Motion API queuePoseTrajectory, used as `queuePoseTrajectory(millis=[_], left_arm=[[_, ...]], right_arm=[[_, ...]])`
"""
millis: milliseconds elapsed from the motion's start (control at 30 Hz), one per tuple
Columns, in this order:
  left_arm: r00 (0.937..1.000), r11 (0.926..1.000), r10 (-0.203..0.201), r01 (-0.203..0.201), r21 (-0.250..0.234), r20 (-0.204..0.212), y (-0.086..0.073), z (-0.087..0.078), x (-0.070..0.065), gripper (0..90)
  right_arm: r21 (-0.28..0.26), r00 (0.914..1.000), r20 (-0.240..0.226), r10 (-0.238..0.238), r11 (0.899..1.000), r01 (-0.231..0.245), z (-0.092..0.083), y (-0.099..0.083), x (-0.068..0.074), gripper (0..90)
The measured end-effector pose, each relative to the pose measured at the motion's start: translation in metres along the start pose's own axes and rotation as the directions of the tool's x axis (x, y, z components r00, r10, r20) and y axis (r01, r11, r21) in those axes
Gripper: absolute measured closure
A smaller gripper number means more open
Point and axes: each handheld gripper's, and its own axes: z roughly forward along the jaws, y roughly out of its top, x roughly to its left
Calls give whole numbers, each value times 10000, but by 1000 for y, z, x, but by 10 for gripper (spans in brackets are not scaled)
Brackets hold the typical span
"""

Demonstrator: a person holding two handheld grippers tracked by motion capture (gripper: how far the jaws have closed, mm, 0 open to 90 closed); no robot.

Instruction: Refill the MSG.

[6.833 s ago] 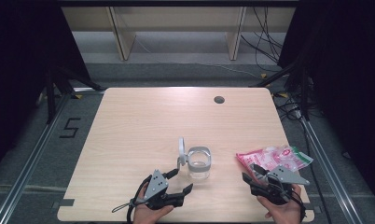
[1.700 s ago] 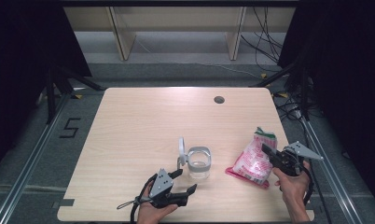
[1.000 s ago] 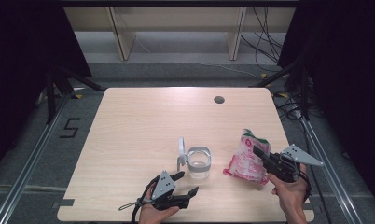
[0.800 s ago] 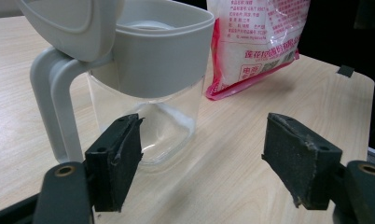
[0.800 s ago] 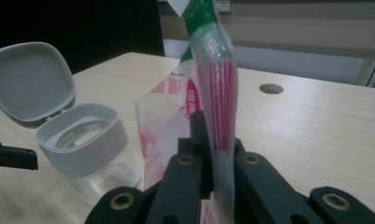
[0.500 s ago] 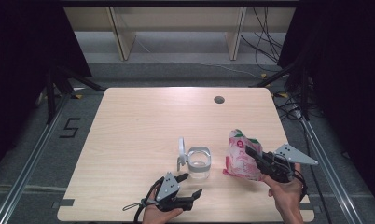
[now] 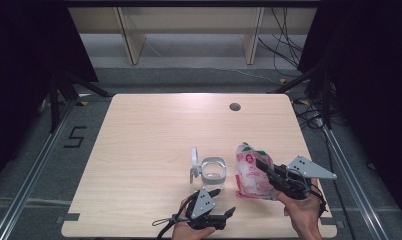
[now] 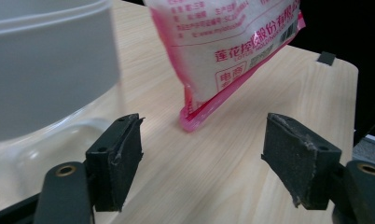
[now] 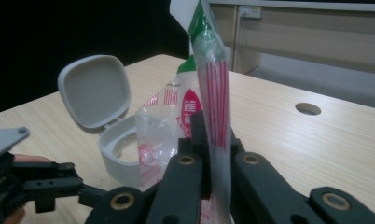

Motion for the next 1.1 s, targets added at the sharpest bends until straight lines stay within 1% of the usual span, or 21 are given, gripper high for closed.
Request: queuePoseTrajectory(millis=[67, 100, 133, 233, 267, 300, 333, 367, 400, 433, 500, 533, 567, 633, 700, 733, 867, 933, 967, 1033, 1100], left_arm=[[9999, 10000, 38, -37, -77, 108, 3, 1, -4, 271], [9999, 10000, -7, 8, -93, 102, 5, 2, -6, 271], [10000, 10000, 69, -69, -36, -2, 6, 2, -6, 271], [9997, 9997, 225, -225, 65, -107, 11, 3, -5, 271], [9998, 9999, 150, -150, -16, -116, 12, 4, -5, 271], [9991, 9995, 295, -291, 130, -313, 13, 4, -4, 271], [9988, 9994, 313, -308, 137, -376, 15, 6, -3, 271], [9991, 9997, 230, -230, 19, -353, 15, 7, -2, 271], [9987, 9995, 295, -292, 93, -417, 17, 8, -1, 272], [9985, 9993, 341, -335, 143, -426, 17, 9, 0, 273], [9987, 9993, 262, -249, 291, -428, 18, 13, 1, 275], [9990, 9993, 223, -211, 312, -378, 19, 15, 1, 274], [9984, 9978, 405, -383, 540, -405, 19, 16, 3, 274], [9997, 9989, 215, -209, 411, -149, 19, 19, 1, 273], [9984, 9981, 335, -311, 524, -452, 19, 21, 1, 273], [9986, 9979, 310, -285, 583, -427, 18, 23, 0, 275], [9992, 9991, 201, -187, 391, -348, 19, 26, 0, 282], [9984, 9984, 444, -432, 361, -342, 20, 26, 3, 323], [9980, 9987, 448, -436, 269, -450, 20, 26, 2, 371], [9986, 9987, 511, -511, 31, -103, 20, 26, 2, 478], [9977, 9980, 611, -615, -152, -293, 20, 26, 1, 593]], right_arm=[[78, 9997, -55, 258, 9996, -258, -1, 2, 4, 900], [-105, 10000, -80, 0, 9999, 0, -1, 4, 4, 900], [51, 9997, -139, 221, 9997, -220, -2, 6, 7, 900], [-83, 9992, -388, -45, 10000, 42, -2, 11, 9, 900], [-77, 9997, -249, -68, 9999, 66, -3, 13, 10, 900], [-163, 9994, -330, -120, 9998, 115, -3, 15, 10, 900], [-163, 9988, -476, 121, 9998, -129, -2, 16, 12, 900], [-25, 9988, -494, 48, 10000, -49, -4, 19, 13, 900], [-138, 9994, -325, -73, 9999, 68, -4, 20, 13, 900], [-92, 9983, -565, -171, 9998, 166, -4, 23, 14, 900], [-121, 9986, -438, -280, 9995, 275, -6, 27, 15, 900], [-128, 9981, -617, -10, 9999, 2, -7, 29, 18, 900], [-172, 9977, -662, -126, 9998, 115, -7, 31, 18, 900], [-185, 9973, -720, -176, 9997, 163, -10, 36, 20, 900], [-226, 9971, -695, -314, 9993, 299, -13, 40, 22, 900], [-303, 9965, -635, -548, 9981, 529, -13, 42, 22, 900], [-344, 9955, -806, -490, 9983, 463, -14, 47, 26, 900], [-471, 9940, -812, -733, 9965, 697, -13, 49, 27, 900], [-349, 9939, -1007, -461, 9985, 427, -13, 49, 29, 900], [-398, 9941, -899, -612, 9975, 578, -11, 48, 30, 900], [-305, 9940, -939, -569, 9981, 542, -10, 48, 31, 900]])
